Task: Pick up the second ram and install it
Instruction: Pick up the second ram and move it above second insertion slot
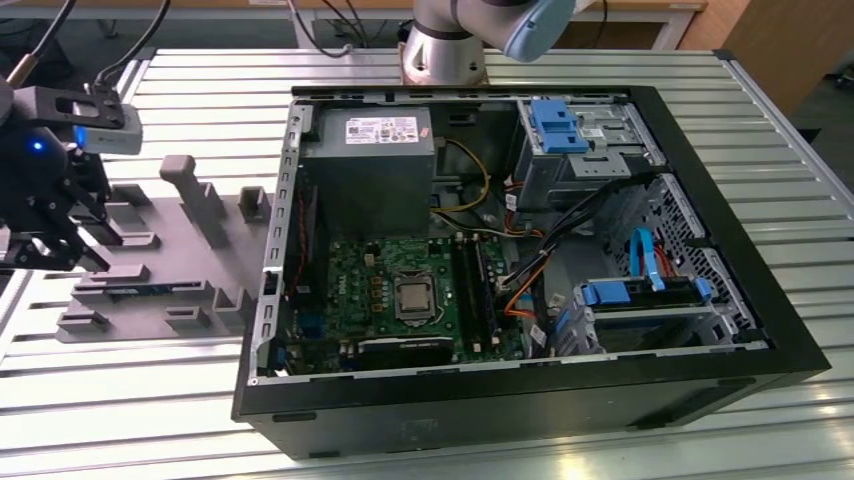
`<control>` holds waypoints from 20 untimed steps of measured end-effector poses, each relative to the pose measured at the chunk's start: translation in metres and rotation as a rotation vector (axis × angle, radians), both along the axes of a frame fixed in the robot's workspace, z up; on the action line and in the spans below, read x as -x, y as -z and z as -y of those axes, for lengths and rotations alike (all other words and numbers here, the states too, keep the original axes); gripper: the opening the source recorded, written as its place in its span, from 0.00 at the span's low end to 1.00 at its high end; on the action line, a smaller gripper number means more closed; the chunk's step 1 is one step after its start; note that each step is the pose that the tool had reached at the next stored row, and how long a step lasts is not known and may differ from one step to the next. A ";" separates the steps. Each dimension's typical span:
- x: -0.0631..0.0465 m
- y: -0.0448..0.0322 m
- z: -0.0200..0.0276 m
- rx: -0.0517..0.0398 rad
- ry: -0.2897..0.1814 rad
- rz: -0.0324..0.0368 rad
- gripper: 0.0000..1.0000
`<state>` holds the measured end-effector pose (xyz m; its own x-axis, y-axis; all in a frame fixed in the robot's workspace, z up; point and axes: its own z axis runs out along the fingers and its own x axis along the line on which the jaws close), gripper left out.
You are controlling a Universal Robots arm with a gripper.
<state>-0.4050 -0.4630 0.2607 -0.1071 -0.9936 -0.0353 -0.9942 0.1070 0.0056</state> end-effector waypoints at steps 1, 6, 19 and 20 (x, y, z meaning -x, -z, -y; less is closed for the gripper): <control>0.000 0.0013 0.0000 -0.0001 -0.010 0.0001 0.38; 0.000 0.0041 0.0003 0.0020 -0.042 -0.0001 0.38; 0.000 0.0069 0.0004 0.0065 -0.042 -0.0001 0.38; 0.000 0.0080 0.0004 0.0073 -0.042 -0.0001 0.38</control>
